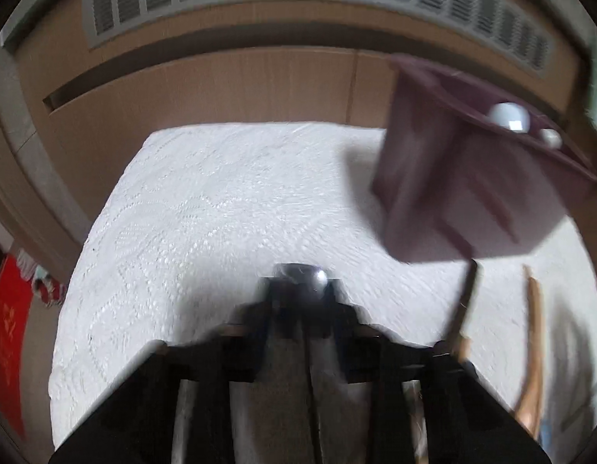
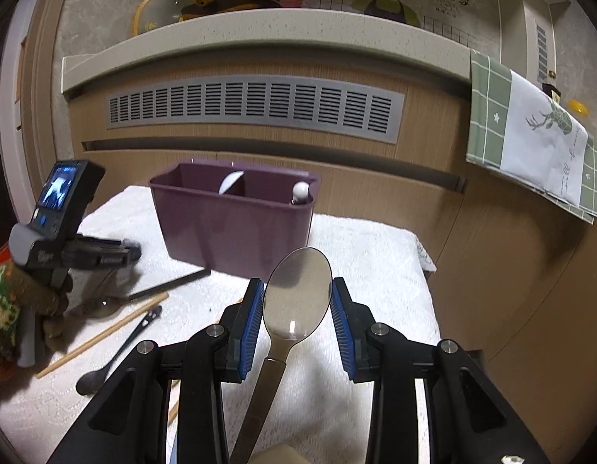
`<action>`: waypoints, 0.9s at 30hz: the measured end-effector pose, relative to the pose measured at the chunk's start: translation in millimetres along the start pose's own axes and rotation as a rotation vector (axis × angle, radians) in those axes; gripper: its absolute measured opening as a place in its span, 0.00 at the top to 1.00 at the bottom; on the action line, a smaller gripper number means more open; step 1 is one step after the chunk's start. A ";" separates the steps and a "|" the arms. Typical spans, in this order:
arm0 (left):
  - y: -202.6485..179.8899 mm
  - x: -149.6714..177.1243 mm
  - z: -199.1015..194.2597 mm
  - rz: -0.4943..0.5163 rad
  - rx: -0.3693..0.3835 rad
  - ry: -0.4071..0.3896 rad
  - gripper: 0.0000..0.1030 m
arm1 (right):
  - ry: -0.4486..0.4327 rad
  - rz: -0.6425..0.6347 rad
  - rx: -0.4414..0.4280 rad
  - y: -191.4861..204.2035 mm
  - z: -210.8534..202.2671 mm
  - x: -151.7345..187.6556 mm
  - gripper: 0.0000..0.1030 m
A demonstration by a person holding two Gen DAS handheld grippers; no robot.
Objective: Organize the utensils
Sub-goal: 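Lift the black spatula with the left gripper toward the purple caddy, then raise the spatula with the left gripper while the right carries the grey spoon over the caddy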
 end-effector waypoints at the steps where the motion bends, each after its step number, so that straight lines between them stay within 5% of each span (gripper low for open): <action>1: -1.7 3.5 -13.6 0.014 0.006 -0.040 0.92 | -0.003 0.001 -0.004 0.6 -1.3 -2.3 0.69; 6: -10.1 20.6 -50.2 0.034 0.055 -0.128 0.93 | 0.009 0.024 -0.034 0.3 -5.1 -7.5 0.69; 12: 26.1 37.0 -32.0 -0.210 0.123 -0.030 0.90 | 0.030 0.035 -0.021 2.7 -3.8 -2.8 0.69; 14: 25.8 37.9 -29.1 -0.269 0.170 -0.005 0.78 | 0.027 0.036 -0.019 3.5 -5.5 -0.7 0.69; 16: 16.1 32.4 -21.7 -0.241 0.162 0.007 0.62 | 0.022 0.039 -0.012 3.9 -5.8 0.9 0.69; 27: -16.7 -10.0 14.6 0.021 0.025 0.066 0.62 | 0.006 0.028 0.022 -4.0 -11.4 7.9 0.69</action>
Point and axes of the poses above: each gripper's, at about its wrist camera, not at the fingertips, and z roughly the way its jaws point, y to its left, x to its underside, the point moved 6 cm from there along z, roughly the way its jaws point, and after that the axes turned 15 degrees about z, right-handed, at the moved point
